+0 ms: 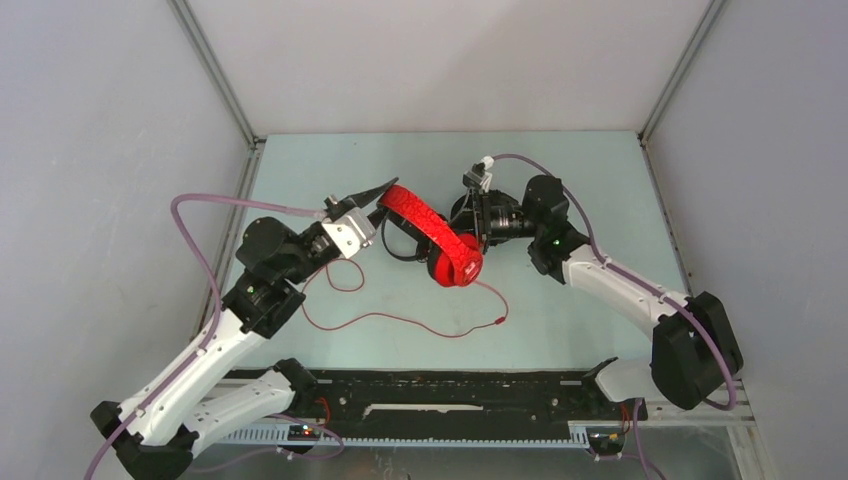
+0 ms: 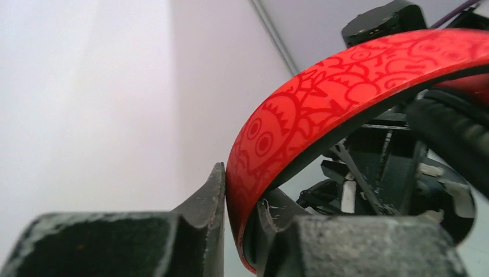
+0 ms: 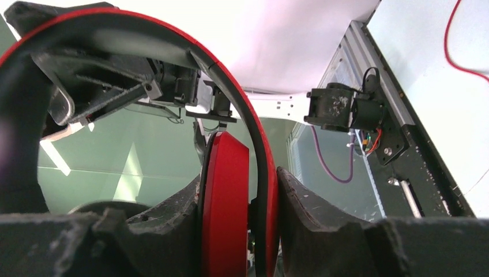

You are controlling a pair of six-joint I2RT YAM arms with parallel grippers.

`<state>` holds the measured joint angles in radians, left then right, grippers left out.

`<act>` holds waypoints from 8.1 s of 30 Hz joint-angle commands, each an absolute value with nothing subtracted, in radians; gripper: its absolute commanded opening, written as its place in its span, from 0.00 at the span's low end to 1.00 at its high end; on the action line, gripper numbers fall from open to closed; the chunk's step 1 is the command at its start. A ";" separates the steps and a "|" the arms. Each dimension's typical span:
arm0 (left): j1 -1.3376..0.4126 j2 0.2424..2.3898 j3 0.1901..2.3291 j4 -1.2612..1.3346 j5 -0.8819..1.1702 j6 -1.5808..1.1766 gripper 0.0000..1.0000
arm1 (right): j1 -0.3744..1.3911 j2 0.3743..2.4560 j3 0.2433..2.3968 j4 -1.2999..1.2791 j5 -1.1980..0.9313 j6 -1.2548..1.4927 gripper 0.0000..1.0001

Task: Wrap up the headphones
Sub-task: Pick up the headphones from the center of the board, then wrap the headphones cable around the headphones.

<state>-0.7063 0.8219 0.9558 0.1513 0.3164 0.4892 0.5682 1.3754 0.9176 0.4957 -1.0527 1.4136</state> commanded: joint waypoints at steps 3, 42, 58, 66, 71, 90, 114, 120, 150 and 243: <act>-0.714 0.816 0.999 0.149 0.281 0.461 0.05 | 0.558 1.334 0.932 0.505 -1.016 1.368 0.28; -0.713 0.999 1.305 -0.754 -0.026 0.313 0.00 | 0.734 1.265 1.344 -0.290 -0.544 0.639 0.76; -0.713 1.056 1.328 -0.784 -0.014 0.290 0.00 | 0.767 1.369 1.336 -0.267 -0.632 0.667 0.58; -0.709 1.037 1.321 -0.792 -0.056 0.238 0.26 | 0.726 1.350 1.271 -0.129 -0.711 0.794 0.09; -0.708 0.942 1.231 -0.746 -0.078 0.257 0.46 | 0.688 1.326 1.238 -0.087 -0.757 0.851 0.07; -0.684 0.936 1.144 -0.646 0.054 0.302 0.53 | 0.672 1.301 1.170 -0.010 -0.828 0.925 0.06; -0.512 0.921 1.247 -0.620 -0.130 0.014 0.00 | 0.742 0.852 0.933 0.112 -0.355 0.362 0.86; -0.402 0.878 1.343 -0.580 -0.023 -0.137 0.00 | 0.782 0.830 0.758 0.392 -0.356 0.207 0.78; -0.402 0.859 1.519 -0.569 0.175 -0.333 0.00 | 0.916 1.187 0.470 0.924 -0.292 -0.075 0.78; -0.678 1.158 1.276 -0.876 -0.553 0.008 0.00 | 0.786 1.261 0.923 0.536 -0.833 0.707 0.05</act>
